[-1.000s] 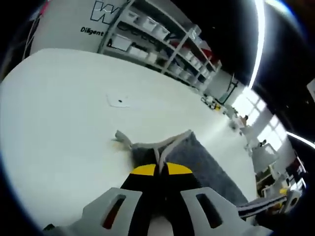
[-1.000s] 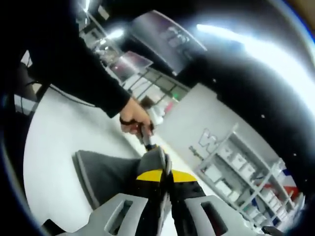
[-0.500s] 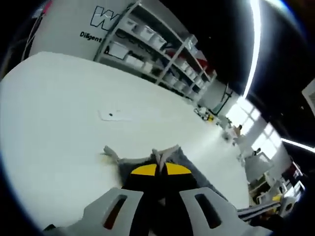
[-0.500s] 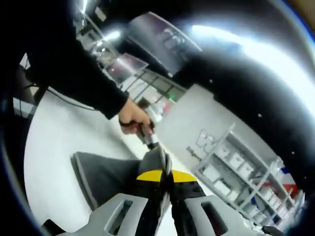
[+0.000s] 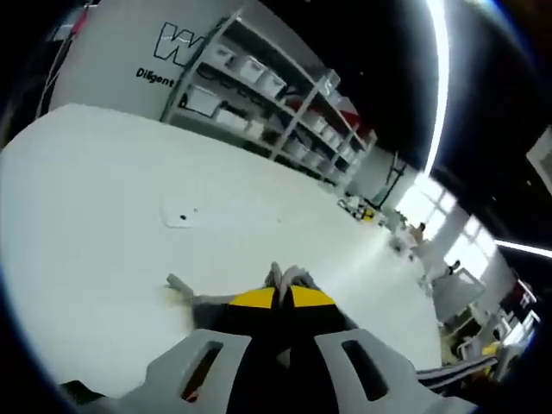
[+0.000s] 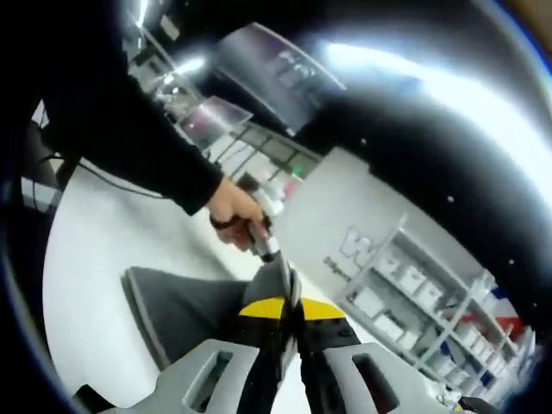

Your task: Open the folded towel by lifting each exposed corner and separating the folded layers until the towel lies flat within the target outline without major curled edges

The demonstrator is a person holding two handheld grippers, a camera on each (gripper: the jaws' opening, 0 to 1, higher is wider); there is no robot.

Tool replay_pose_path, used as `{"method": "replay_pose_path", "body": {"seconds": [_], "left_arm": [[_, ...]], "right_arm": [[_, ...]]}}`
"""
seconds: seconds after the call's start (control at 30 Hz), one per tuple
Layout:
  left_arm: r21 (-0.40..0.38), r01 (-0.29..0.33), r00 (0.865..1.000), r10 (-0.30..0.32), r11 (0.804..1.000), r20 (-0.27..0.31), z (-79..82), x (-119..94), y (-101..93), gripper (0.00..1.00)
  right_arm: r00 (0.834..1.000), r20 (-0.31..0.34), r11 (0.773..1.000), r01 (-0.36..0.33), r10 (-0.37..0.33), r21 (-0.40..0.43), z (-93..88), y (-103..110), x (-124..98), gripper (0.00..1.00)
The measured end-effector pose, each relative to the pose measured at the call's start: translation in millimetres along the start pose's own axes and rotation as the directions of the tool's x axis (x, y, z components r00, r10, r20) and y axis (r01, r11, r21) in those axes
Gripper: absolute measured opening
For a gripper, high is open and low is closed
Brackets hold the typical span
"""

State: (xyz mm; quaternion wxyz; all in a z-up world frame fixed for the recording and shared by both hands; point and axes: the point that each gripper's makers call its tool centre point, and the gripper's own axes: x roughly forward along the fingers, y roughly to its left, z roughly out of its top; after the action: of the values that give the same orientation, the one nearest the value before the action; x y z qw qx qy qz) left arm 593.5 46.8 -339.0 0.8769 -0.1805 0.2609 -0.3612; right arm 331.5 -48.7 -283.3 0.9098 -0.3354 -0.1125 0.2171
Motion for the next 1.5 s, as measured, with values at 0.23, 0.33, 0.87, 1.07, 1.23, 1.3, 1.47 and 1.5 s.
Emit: {"method": "replay_pose_path", "body": {"seconds": [0.23,0.33,0.87,1.07,1.23,1.3,1.47,1.5], "left_arm": [[0.087,-0.017,1.0,0.017,0.996,0.008,8.6,7.5,-12.2,0.03],[0.103,-0.013,1.0,0.013,0.995,0.009,10.7,10.7,-22.9,0.03],[0.256,-0.028,1.0,0.03,0.966,-0.007,13.8,37.4,-46.8,0.03],[0.272,-0.035,0.999,0.037,0.962,-0.005,17.9,40.0,-54.9,0.03],[0.305,-0.039,0.999,0.038,0.951,0.01,22.7,40.3,-62.0,0.03],[0.315,-0.038,0.999,0.037,0.948,0.007,22.9,41.4,-65.5,0.03],[0.341,-0.046,0.999,0.049,0.939,0.0,21.1,45.4,-71.2,0.03],[0.342,-0.046,0.999,0.049,0.939,0.001,21.3,46.1,-72.1,0.03]], "right_arm": [[1.0,0.007,1.0,0.01,-0.01,0.01,0.1,-5.4,-1.1,0.0],[1.0,0.004,1.0,0.016,-0.016,0.013,-2.6,-9.1,-2.9,0.0],[0.998,-0.007,0.996,0.06,-0.06,0.066,-15.3,-28.9,-13.5,0.0],[0.997,-0.011,0.994,0.072,-0.071,0.08,-17.8,-31.9,-19.0,0.0],[0.997,-0.013,0.993,0.075,-0.074,0.094,-20.1,-36.3,-23.7,0.0],[0.997,-0.012,0.992,0.077,-0.076,0.098,-19.9,-36.3,-25.3,0.0],[0.996,-0.016,0.991,0.094,-0.093,0.093,-23.8,-38.7,-30.1,0.0],[0.995,-0.017,0.991,0.097,-0.096,0.097,-24.8,-39.9,-31.4,0.0]]}}
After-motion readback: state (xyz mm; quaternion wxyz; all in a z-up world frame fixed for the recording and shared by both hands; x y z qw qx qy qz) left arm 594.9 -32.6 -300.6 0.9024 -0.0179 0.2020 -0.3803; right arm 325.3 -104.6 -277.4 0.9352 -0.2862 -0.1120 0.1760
